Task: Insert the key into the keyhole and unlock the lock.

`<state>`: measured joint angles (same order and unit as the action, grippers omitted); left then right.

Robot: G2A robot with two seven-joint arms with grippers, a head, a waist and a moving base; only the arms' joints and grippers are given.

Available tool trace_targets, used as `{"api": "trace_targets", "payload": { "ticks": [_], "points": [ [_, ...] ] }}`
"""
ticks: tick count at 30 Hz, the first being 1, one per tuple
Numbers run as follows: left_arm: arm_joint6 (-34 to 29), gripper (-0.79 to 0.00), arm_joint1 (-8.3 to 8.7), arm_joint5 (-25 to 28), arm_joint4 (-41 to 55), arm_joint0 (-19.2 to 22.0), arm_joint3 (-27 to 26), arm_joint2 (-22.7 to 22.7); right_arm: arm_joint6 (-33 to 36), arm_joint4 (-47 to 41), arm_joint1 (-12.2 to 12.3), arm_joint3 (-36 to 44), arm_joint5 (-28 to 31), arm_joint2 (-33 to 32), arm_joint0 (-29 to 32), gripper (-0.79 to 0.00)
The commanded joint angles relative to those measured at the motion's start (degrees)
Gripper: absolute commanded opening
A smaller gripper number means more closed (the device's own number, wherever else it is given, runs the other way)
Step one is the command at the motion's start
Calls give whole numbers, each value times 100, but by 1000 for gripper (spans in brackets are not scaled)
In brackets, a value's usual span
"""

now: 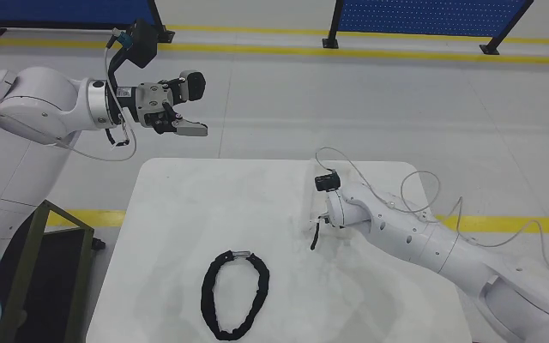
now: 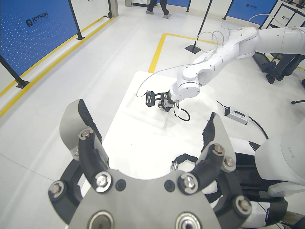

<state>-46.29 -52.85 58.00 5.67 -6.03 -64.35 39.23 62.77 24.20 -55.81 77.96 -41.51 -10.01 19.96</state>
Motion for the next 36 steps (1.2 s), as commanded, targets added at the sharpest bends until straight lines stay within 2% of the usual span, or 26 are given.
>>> {"api": "trace_targets", "payload": {
  "ticks": [1, 3, 5, 15, 28, 36],
  "points": [
    [0, 0, 0, 0, 0, 0, 0, 0, -17, -30, -2, 9, -18, 27, -4, -717],
    [0, 0, 0, 0, 0, 0, 0, 0, -17, -24, -5, 5, -18, 27, 2, -730],
    [0, 0, 0, 0, 0, 0, 0, 0, -18, -21, -7, 1, -19, 27, 3, -785],
    [0, 0, 0, 0, 0, 0, 0, 0, -31, -6, 39, 72, -32, 27, -76, -785],
    [0, 0, 0, 0, 0, 0, 0, 0, -82, 236, 511, 992, -84, 27, -309, -785],
    [0, 0, 0, 0, 0, 0, 0, 0, 13, 835, 680, 878, 11, 27, -122, -785]
  ]
}}
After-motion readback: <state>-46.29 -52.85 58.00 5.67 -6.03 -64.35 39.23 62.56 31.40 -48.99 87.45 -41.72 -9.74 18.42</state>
